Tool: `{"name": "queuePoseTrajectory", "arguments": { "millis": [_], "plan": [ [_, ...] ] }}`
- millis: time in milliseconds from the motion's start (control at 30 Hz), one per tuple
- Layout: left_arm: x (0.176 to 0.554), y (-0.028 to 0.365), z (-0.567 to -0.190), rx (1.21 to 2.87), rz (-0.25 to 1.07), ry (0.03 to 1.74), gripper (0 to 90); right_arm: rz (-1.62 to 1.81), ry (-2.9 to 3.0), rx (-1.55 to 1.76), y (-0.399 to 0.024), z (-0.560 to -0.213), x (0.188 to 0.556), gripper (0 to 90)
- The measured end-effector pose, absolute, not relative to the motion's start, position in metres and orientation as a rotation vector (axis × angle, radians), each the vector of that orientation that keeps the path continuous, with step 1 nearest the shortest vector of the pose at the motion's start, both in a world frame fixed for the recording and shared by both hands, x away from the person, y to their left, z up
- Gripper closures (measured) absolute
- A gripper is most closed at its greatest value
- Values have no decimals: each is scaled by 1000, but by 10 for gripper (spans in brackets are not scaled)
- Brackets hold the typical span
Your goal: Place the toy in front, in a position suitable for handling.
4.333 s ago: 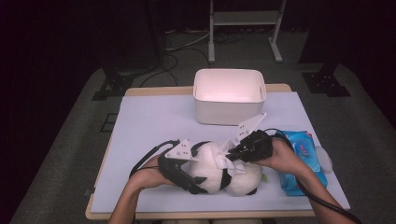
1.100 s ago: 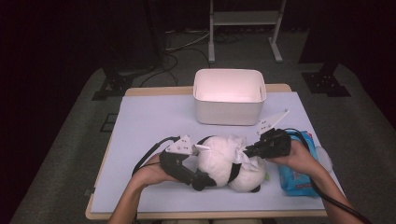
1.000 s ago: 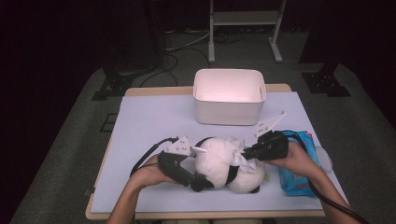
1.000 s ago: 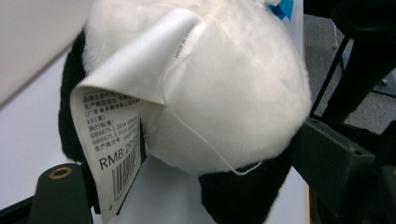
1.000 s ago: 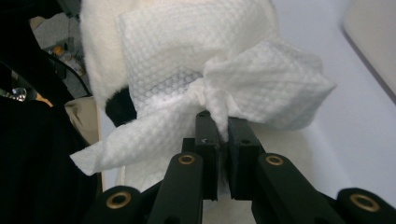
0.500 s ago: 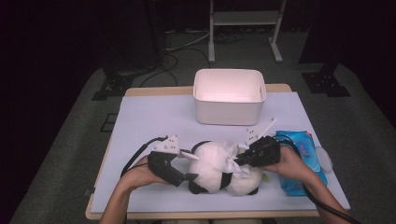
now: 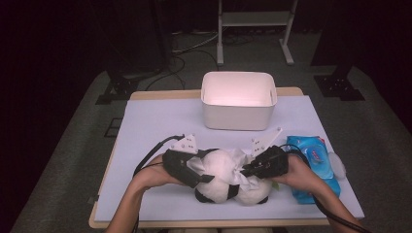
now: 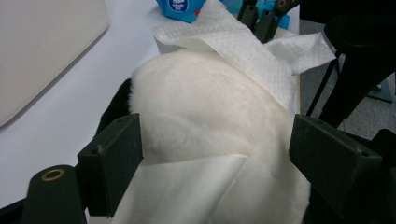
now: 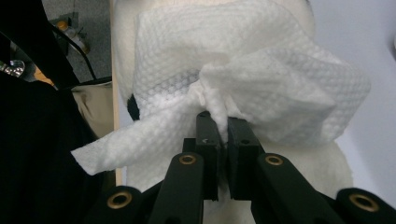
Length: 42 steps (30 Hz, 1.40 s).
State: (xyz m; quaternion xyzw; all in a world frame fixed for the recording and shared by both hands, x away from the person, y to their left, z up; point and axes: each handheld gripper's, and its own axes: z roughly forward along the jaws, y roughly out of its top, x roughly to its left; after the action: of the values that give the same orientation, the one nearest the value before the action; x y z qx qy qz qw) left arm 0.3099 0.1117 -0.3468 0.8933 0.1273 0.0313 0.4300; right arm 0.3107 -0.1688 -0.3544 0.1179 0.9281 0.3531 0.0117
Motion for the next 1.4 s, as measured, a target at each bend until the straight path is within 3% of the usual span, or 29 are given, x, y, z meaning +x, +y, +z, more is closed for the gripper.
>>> {"name": "queuePoseTrajectory", "arguments": {
  "millis": [667,767,900,1400],
  "plan": [
    [323,91,-346,2271,46,319,156,1098,2900,350,-167,-357,309,845],
    [324,93,-347,2273,36,316,224,1113,2896,348,-168,-357,310,845],
    [325,95,-348,2262,15,312,232,1117,2887,344,-171,-354,310,846],
    [326,96,-347,2268,4,312,239,1173,2821,532,-222,-351,326,844]
  ]
}}
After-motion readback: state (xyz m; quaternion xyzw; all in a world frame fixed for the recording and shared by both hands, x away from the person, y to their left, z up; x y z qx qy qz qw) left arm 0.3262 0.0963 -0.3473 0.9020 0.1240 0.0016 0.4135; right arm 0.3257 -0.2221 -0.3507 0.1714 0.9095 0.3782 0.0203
